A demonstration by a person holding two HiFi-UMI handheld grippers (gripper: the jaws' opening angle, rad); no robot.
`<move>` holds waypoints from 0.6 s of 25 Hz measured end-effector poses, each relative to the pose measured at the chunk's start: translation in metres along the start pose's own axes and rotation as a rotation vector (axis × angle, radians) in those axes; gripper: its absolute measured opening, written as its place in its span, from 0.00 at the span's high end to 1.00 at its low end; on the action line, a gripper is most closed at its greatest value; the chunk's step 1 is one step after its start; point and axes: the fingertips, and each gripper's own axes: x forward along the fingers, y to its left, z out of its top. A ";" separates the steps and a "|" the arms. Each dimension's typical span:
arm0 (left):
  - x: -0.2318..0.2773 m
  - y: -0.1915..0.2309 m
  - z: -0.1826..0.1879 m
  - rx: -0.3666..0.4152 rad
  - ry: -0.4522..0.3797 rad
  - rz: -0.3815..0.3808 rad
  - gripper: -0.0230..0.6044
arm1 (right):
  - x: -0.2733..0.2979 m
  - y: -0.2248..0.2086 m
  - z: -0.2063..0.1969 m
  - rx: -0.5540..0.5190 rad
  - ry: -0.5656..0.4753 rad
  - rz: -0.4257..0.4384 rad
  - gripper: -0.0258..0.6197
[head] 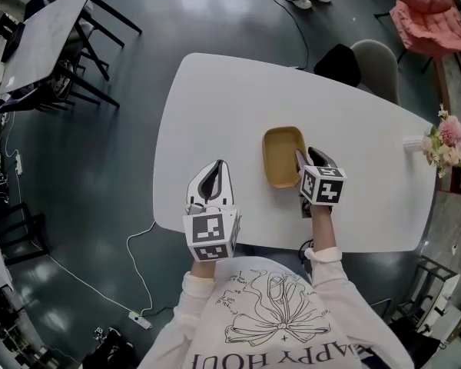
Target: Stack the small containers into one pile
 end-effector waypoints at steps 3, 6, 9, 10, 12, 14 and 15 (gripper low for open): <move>0.001 -0.001 0.008 0.012 -0.013 -0.018 0.95 | -0.015 0.005 0.015 0.004 -0.086 -0.008 0.72; 0.000 -0.004 0.022 0.027 -0.040 -0.039 0.95 | -0.041 0.015 0.039 0.002 -0.201 0.000 0.73; 0.001 -0.009 0.043 0.046 -0.080 -0.065 0.95 | -0.076 0.024 0.072 -0.020 -0.344 -0.008 0.80; 0.002 -0.012 0.051 0.054 -0.098 -0.077 0.95 | -0.088 0.027 0.084 -0.027 -0.392 -0.014 0.82; 0.001 -0.017 0.067 0.068 -0.130 -0.096 0.95 | -0.112 0.033 0.105 -0.043 -0.471 -0.028 0.86; -0.002 -0.022 0.083 0.081 -0.161 -0.113 0.95 | -0.134 0.039 0.122 -0.055 -0.534 -0.039 0.87; -0.004 -0.025 0.091 0.088 -0.177 -0.122 0.95 | -0.144 0.041 0.129 -0.057 -0.562 -0.044 0.87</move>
